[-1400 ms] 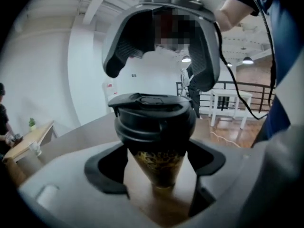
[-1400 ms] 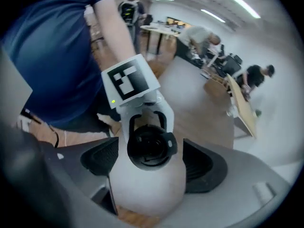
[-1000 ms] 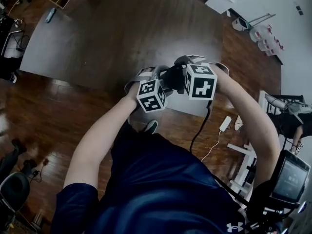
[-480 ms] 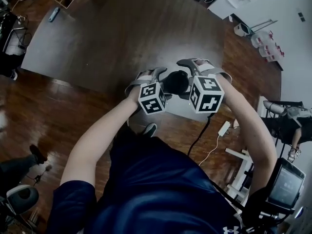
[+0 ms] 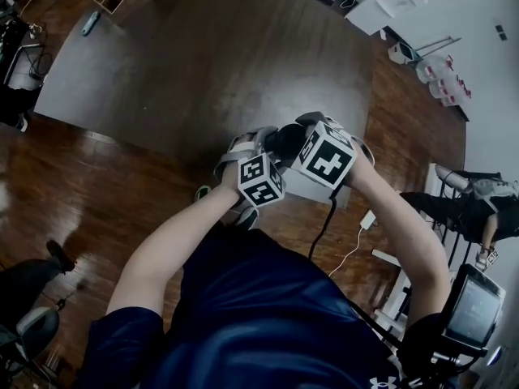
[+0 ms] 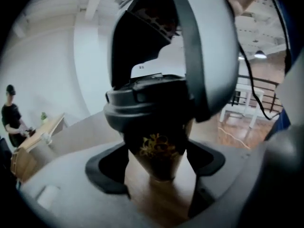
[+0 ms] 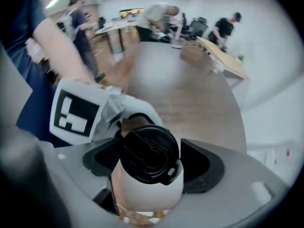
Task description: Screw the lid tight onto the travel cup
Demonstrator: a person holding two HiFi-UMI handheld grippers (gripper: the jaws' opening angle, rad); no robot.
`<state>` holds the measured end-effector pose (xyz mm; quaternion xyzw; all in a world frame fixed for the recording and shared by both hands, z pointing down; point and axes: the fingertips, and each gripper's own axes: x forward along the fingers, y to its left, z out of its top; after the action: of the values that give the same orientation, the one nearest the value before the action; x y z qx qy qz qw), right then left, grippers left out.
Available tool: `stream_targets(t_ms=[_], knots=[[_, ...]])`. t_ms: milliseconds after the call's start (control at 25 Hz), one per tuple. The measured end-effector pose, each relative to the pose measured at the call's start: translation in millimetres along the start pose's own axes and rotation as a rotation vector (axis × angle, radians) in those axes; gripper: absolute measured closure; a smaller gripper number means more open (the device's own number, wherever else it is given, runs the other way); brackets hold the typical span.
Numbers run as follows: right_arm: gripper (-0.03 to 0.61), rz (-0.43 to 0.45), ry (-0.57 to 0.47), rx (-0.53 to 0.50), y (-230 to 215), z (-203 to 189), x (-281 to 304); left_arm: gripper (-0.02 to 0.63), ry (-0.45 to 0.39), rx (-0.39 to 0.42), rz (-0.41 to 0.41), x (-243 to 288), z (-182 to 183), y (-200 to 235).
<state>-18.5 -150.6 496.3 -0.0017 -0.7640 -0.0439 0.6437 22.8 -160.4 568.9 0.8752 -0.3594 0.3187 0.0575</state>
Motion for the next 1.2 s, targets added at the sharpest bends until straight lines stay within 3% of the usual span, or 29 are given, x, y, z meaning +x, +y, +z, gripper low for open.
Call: stream_targets(t_ms=[80,160,200,240,320,360,400,480,560,720,880,960,1040,1080,1200], knots=[[0.181,-0.047,-0.013,0.158,-2,-1,0,0.229,0.004,-0.071,0.054,0,1,0],[0.179,-0.062,-0.037,0.13,-1,4,-3,0.227,0.006,-0.09,0.055,-1,0,-1],[0.179,-0.053,-0.058,0.038,2,9,-6,0.227,0.008,-0.072,0.032,-4,-2,-1],[0.159,-0.041,-0.081,-0.117,8,13,-9,0.225,0.007,-0.035,-0.003,-7,-3,-1],[0.144,-0.039,-0.09,-0.512,18,12,-15,0.219,0.0,0.078,-0.086,-13,-3,1],[0.146,-0.038,-0.071,-0.639,18,7,-15,0.201,-0.007,0.138,-0.125,-14,-2,2],[0.146,-0.014,-0.052,-0.676,17,3,-14,0.199,-0.015,0.183,-0.162,-15,0,3],[0.146,0.073,-0.051,-0.599,16,1,-9,0.199,-0.031,0.209,-0.23,-13,5,2],[0.166,0.114,-0.067,-0.514,17,2,-4,0.215,-0.043,0.178,-0.261,-11,9,-1],[0.186,0.051,-0.084,-0.327,14,5,-3,0.232,-0.078,0.099,-0.175,-13,9,-3],[0.186,-0.064,-0.083,0.19,2,2,-1,0.233,-0.092,0.048,-0.086,-13,7,-5],[0.186,-0.091,-0.129,0.347,-2,1,0,0.232,-0.093,0.038,-0.07,-12,7,-5],[0.184,-0.062,-0.214,0.321,-1,9,-2,0.232,-0.096,0.017,-0.063,-12,7,-4],[0.159,-0.036,-0.239,0.227,3,13,-6,0.232,-0.097,0.005,-0.063,-13,7,-3],[0.15,0.019,-0.171,-0.265,17,11,-17,0.232,-0.091,0.004,-0.071,-13,7,-1]])
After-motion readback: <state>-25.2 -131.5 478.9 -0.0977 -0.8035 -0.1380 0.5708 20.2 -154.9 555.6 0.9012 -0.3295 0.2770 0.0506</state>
